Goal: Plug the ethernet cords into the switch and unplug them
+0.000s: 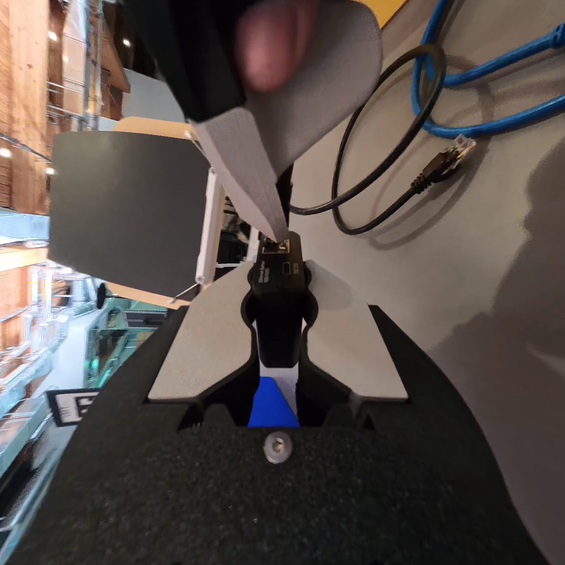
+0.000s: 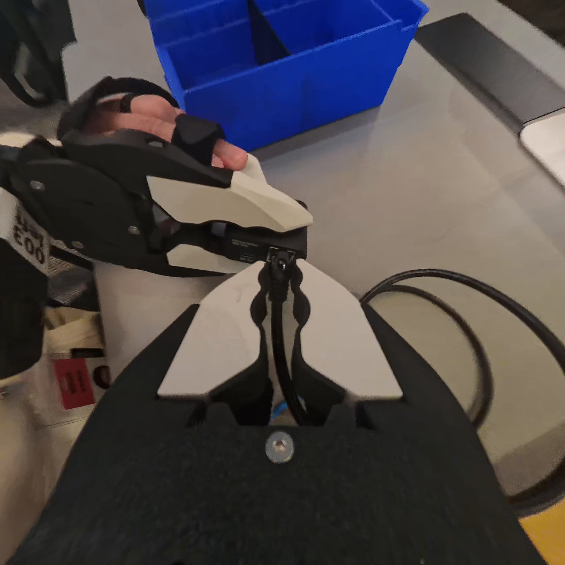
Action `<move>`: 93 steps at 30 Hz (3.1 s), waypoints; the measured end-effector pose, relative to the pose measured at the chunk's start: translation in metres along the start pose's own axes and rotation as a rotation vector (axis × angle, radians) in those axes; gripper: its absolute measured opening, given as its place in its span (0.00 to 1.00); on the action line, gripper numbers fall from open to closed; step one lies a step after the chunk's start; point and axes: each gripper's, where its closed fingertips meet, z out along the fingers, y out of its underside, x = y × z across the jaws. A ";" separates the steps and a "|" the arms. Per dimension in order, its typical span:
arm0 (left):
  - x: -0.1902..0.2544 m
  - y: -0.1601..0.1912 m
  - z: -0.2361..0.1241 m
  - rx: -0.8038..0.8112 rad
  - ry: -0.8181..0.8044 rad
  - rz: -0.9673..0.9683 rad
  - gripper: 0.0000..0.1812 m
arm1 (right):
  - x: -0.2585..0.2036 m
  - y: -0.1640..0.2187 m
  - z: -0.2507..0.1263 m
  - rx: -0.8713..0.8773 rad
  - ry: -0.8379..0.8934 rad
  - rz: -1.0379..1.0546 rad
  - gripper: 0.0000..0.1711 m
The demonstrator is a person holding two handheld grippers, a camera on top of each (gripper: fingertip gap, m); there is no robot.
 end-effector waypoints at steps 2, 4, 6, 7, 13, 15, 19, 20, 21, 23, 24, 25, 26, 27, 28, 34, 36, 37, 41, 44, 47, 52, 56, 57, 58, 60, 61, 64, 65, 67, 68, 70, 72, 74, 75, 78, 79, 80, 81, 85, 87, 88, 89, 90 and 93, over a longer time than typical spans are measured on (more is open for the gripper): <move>0.005 0.001 0.002 -0.019 0.049 -0.032 0.14 | 0.000 0.003 0.000 0.008 -0.039 0.038 0.08; 0.009 0.003 0.004 -0.062 0.068 -0.036 0.14 | 0.001 0.009 0.001 -0.007 -0.037 0.047 0.08; 0.012 0.004 0.006 -0.084 0.086 -0.052 0.14 | 0.001 0.011 0.000 0.000 -0.054 0.074 0.08; 0.012 0.003 0.006 -0.086 0.088 -0.055 0.14 | 0.001 0.011 -0.002 0.015 -0.067 0.103 0.08; 0.018 -0.011 0.000 -0.039 0.139 -0.082 0.15 | -0.006 0.017 -0.013 0.049 -0.189 0.197 0.09; 0.022 -0.015 -0.001 -0.052 0.150 -0.052 0.14 | -0.007 0.024 -0.013 0.024 -0.191 0.189 0.07; 0.004 -0.018 -0.002 -0.050 -0.117 0.185 0.14 | -0.005 0.014 -0.021 0.051 -0.277 0.349 0.13; -0.001 -0.019 -0.004 -0.044 -0.193 0.252 0.14 | -0.003 0.007 -0.027 0.085 -0.326 0.435 0.18; -0.004 -0.020 -0.006 -0.027 -0.253 0.301 0.14 | -0.003 0.004 -0.031 0.085 -0.384 0.521 0.16; -0.007 -0.020 -0.010 -0.017 -0.314 0.348 0.14 | -0.003 0.013 -0.027 -0.017 -0.460 0.645 0.15; -0.009 -0.019 -0.011 -0.020 -0.328 0.356 0.14 | -0.004 0.019 -0.025 -0.076 -0.496 0.704 0.17; -0.011 -0.017 -0.012 -0.028 -0.337 0.358 0.14 | -0.008 0.019 -0.023 -0.096 -0.558 0.757 0.19; -0.013 -0.017 -0.013 -0.033 -0.349 0.357 0.14 | -0.012 0.014 -0.022 -0.087 -0.625 0.806 0.18; -0.015 -0.016 -0.014 -0.035 -0.356 0.359 0.14 | -0.014 0.013 -0.021 -0.089 -0.663 0.842 0.17; -0.016 -0.017 -0.015 -0.031 -0.360 0.364 0.14 | -0.015 0.010 -0.019 -0.087 -0.684 0.863 0.16; -0.016 -0.012 -0.016 -0.044 -0.327 0.284 0.14 | -0.017 0.002 -0.015 -0.074 -0.704 0.859 0.09; -0.017 -0.010 -0.016 -0.043 -0.326 0.261 0.13 | -0.018 0.000 -0.014 -0.052 -0.723 0.900 0.08; -0.017 -0.010 -0.016 -0.041 -0.328 0.256 0.13 | -0.018 -0.001 -0.014 -0.043 -0.735 0.920 0.09; -0.016 -0.010 -0.014 -0.040 -0.328 0.251 0.13 | -0.017 -0.001 -0.013 -0.018 -0.744 0.978 0.09; -0.014 -0.008 -0.012 -0.056 -0.313 0.236 0.13 | -0.015 0.000 -0.010 0.001 -0.744 1.024 0.09; -0.012 -0.007 -0.010 -0.061 -0.302 0.238 0.13 | -0.013 0.001 -0.008 0.008 -0.737 1.036 0.09; -0.012 -0.007 -0.010 -0.072 -0.305 0.212 0.13 | -0.012 0.003 -0.007 -0.010 -0.648 0.856 0.07; -0.012 -0.008 -0.010 -0.070 -0.290 0.195 0.14 | -0.012 0.004 -0.007 -0.033 -0.623 0.774 0.06; -0.011 -0.008 -0.009 -0.070 -0.290 0.199 0.14 | -0.011 0.005 -0.007 -0.036 -0.625 0.773 0.06; -0.010 -0.007 -0.008 -0.076 -0.285 0.200 0.14 | -0.010 0.005 -0.006 -0.031 -0.620 0.775 0.06; -0.009 -0.004 -0.005 -0.091 -0.279 0.219 0.14 | -0.007 0.005 -0.003 -0.010 -0.619 0.820 0.07; -0.010 -0.003 -0.004 -0.099 -0.283 0.227 0.14 | -0.005 0.004 -0.002 0.009 -0.614 0.825 0.07; -0.008 0.003 -0.001 -0.107 -0.254 0.219 0.14 | -0.001 0.001 0.000 0.068 -0.496 0.649 0.05; -0.008 0.005 -0.001 -0.116 -0.247 0.208 0.13 | 0.000 0.001 0.000 0.064 -0.423 0.531 0.06; -0.006 0.006 0.000 -0.114 -0.230 0.194 0.14 | 0.002 0.002 0.000 0.061 -0.270 0.321 0.09; -0.006 0.007 0.000 -0.118 -0.226 0.184 0.14 | 0.001 0.000 -0.001 0.071 -0.217 0.231 0.08; -0.007 0.007 0.001 -0.127 -0.220 0.170 0.14 | -0.001 0.001 0.001 0.058 -0.129 0.081 0.10; -0.008 0.009 0.001 -0.131 -0.220 0.166 0.14 | -0.004 0.004 0.005 0.024 -0.064 -0.028 0.13; -0.009 0.010 0.001 -0.134 -0.222 0.170 0.14 | 0.002 0.005 0.007 0.007 0.025 -0.080 0.07; -0.008 0.011 0.002 -0.142 -0.217 0.173 0.14 | 0.003 0.006 0.008 0.000 0.045 -0.095 0.07; -0.003 0.017 0.006 -0.169 -0.202 0.185 0.14 | 0.006 0.011 0.012 -0.047 0.067 -0.081 0.07; -0.003 0.019 0.007 -0.174 -0.192 0.183 0.14 | 0.005 0.013 0.012 -0.049 0.067 -0.085 0.07; -0.002 0.018 0.007 -0.163 -0.179 0.181 0.14 | 0.004 0.013 0.011 -0.042 0.062 -0.089 0.08; -0.002 0.017 0.007 -0.154 -0.171 0.183 0.14 | 0.003 0.013 0.009 -0.035 0.048 -0.073 0.08; 0.008 0.009 0.006 -0.137 -0.125 0.163 0.14 | -0.001 0.022 0.002 -0.029 -0.058 0.021 0.07; 0.013 0.003 0.004 -0.120 -0.081 0.128 0.14 | -0.005 0.027 -0.003 -0.040 -0.101 0.043 0.08; 0.014 -0.001 0.004 -0.112 -0.074 0.121 0.14 | -0.005 0.028 -0.007 -0.033 -0.120 0.050 0.08; 0.016 -0.004 0.003 -0.106 -0.056 0.103 0.14 | -0.006 0.029 -0.010 -0.029 -0.145 0.074 0.08; 0.019 -0.007 0.003 -0.101 -0.027 0.079 0.15 | -0.007 0.031 -0.012 -0.029 -0.176 0.101 0.05; 0.017 0.085 0.010 -0.448 0.009 0.029 0.14 | 0.031 0.034 -0.048 0.055 -0.129 0.225 0.07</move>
